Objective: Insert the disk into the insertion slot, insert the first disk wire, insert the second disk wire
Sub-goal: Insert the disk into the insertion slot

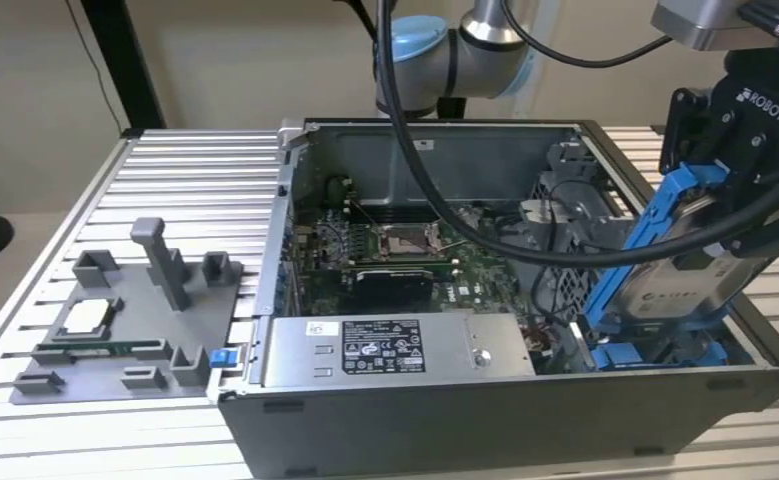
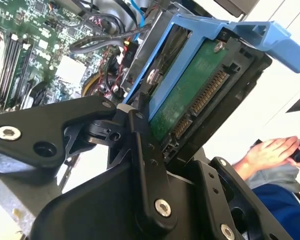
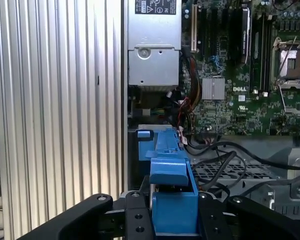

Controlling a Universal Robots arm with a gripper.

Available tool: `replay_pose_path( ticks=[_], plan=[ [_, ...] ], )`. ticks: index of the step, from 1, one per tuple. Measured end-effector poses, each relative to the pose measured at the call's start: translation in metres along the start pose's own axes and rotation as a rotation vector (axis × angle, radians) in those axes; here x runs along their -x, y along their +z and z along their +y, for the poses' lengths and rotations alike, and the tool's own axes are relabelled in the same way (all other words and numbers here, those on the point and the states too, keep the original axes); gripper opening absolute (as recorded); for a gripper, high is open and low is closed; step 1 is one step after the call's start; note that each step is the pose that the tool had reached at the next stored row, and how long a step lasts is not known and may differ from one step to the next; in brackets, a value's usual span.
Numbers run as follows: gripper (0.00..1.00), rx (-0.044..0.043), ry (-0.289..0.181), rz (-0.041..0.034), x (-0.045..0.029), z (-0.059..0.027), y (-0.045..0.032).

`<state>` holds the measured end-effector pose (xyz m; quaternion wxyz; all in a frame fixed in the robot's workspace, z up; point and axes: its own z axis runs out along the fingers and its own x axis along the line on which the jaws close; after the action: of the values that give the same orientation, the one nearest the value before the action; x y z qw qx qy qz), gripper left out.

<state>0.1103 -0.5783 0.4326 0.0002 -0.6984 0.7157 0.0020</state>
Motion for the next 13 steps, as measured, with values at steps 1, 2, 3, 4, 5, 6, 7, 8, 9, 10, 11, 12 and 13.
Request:
replay_pose_path(
  ticks=[1,2,3,4,5,6,7,8,9,10,11,12,13],
  plan=[
    [0.00,0.0000,0.000,0.0000,0.0000,-0.0006,0.0015],
    [0.00,0.0001,0.000,0.0002,0.0001,-0.0008,0.0032],
    [0.00,0.0000,0.000,0.0002,0.0002,-0.0008,0.0049],
    [0.00,0.0000,0.000,0.0002,0.0004,-0.0008,0.0067],
    [0.00,0.0000,0.000,0.0001,0.0005,-0.0009,0.0086],
    [0.00,0.0000,0.000,-0.0001,0.0006,-0.0010,0.0104],
    [0.00,0.0000,0.000,-0.0002,0.0008,-0.0011,0.0122],
    [0.00,0.0000,0.000,-0.0003,0.0010,-0.0012,0.0138],
    [0.00,0.0000,0.000,-0.0003,0.0011,-0.0013,0.0154],
    [0.00,0.0000,0.000,-0.0005,0.0013,-0.0014,0.0170],
    [0.00,-0.0001,0.000,-0.0006,0.0014,-0.0015,0.0186],
    [0.00,-0.0001,0.000,-0.0007,0.0016,-0.0017,0.0200],
    [0.00,0.0001,0.000,-0.0012,0.0017,-0.0020,0.0211]
  ],
)
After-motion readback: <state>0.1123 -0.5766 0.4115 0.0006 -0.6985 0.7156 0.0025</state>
